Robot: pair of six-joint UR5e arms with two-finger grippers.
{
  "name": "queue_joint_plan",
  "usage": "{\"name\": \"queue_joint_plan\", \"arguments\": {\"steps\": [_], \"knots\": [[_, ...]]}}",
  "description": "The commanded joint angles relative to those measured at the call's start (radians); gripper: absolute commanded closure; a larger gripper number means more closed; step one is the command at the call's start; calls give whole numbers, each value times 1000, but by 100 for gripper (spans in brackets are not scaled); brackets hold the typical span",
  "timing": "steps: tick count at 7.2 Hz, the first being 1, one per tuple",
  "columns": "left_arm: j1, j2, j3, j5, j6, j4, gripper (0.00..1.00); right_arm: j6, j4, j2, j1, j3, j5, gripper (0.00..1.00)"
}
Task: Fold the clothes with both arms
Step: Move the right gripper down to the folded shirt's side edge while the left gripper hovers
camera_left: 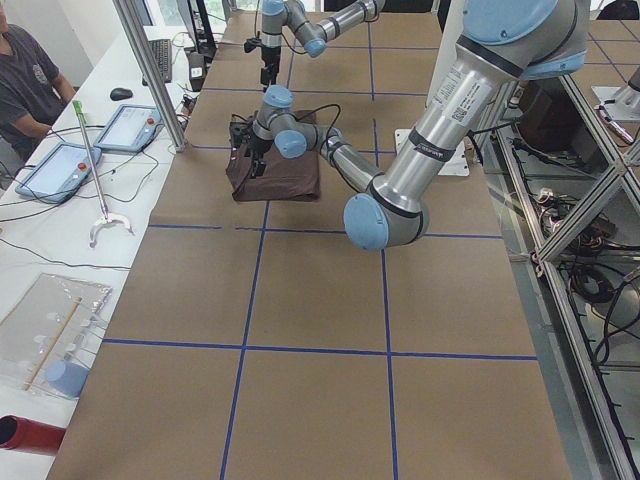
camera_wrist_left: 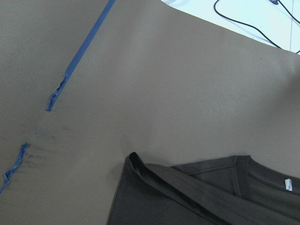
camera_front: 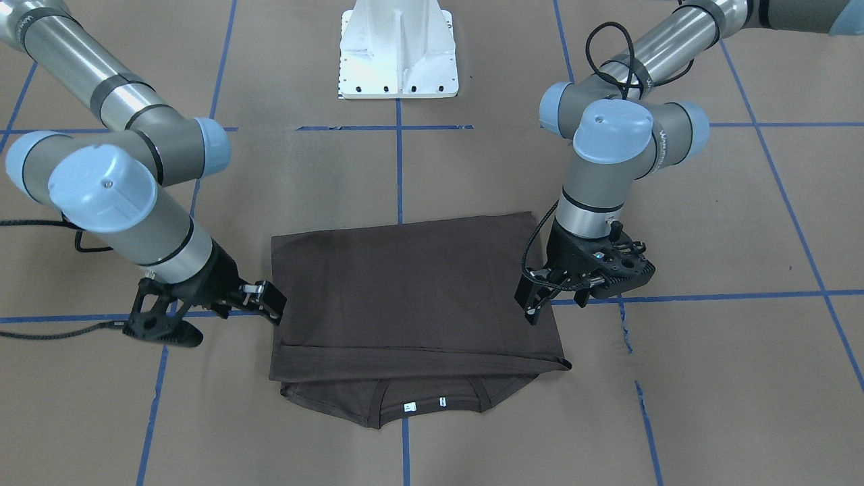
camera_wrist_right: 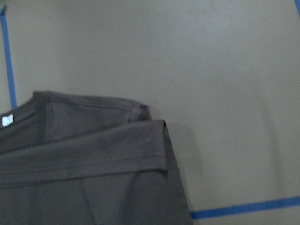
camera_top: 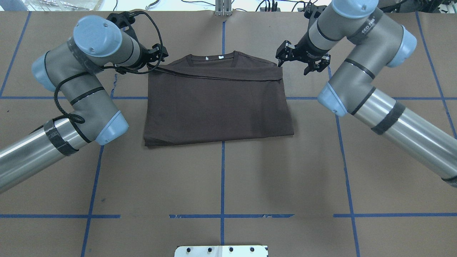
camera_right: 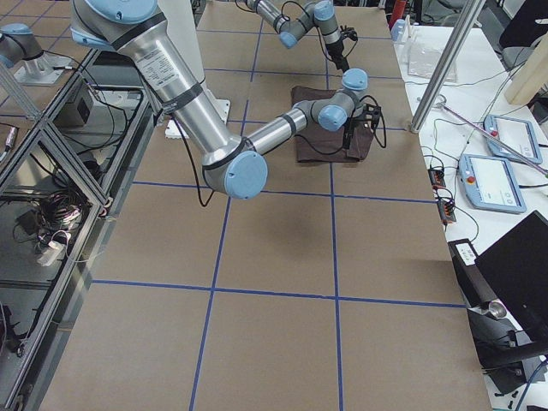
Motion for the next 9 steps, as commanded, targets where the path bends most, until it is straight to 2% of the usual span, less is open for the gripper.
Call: {"name": "queue_joint_plan", "arguments": {"steps": [1,3,6,9], "knots": [[-4,42,-93,-5,3,43,0,149,1,-164,-171,183,-157,0],[-2,41,-99,-5,1,46,0,153,1,-176,-241,168,-189,0],[-5,44,-99,-3,-2,45,0,150,-5,-171,-235,148,-216,5],[-5,72,-125,-2,1,49,0,145,1,-162,-234,116,-226,16]]}}
